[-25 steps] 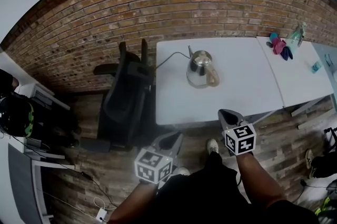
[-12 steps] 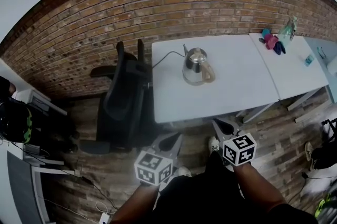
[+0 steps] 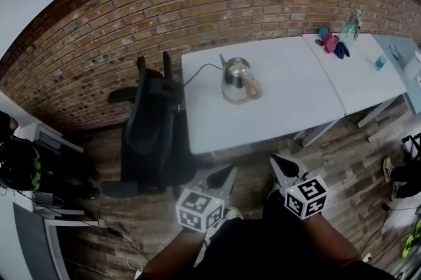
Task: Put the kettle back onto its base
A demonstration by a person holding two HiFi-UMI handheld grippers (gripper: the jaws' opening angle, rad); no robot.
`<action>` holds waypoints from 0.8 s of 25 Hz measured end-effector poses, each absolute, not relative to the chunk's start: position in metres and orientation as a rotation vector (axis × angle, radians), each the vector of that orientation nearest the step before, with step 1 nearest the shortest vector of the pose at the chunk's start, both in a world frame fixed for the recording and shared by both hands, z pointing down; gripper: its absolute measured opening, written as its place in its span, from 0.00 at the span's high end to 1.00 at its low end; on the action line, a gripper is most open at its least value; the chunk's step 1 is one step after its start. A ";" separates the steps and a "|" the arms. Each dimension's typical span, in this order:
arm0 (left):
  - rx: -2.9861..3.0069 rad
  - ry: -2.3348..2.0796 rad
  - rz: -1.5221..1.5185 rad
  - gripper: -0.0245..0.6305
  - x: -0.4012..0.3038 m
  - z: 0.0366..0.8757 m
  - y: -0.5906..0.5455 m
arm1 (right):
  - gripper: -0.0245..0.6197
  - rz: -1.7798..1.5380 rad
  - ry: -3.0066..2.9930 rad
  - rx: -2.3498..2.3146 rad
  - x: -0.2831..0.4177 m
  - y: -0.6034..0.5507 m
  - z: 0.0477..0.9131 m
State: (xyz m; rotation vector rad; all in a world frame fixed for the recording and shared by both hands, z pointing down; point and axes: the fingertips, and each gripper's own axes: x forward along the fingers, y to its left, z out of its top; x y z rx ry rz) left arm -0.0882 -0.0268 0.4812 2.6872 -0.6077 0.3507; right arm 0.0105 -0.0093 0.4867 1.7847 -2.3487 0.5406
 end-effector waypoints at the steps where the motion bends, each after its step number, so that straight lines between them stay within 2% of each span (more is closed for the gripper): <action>1: 2.688 -0.601 0.355 0.96 -0.086 0.482 -0.026 | 0.92 0.557 -2.351 1.795 0.013 -0.007 0.486; 20: 2.682 -0.747 0.326 0.96 -0.065 0.458 0.000 | 0.92 0.411 -2.472 1.641 0.034 0.012 0.449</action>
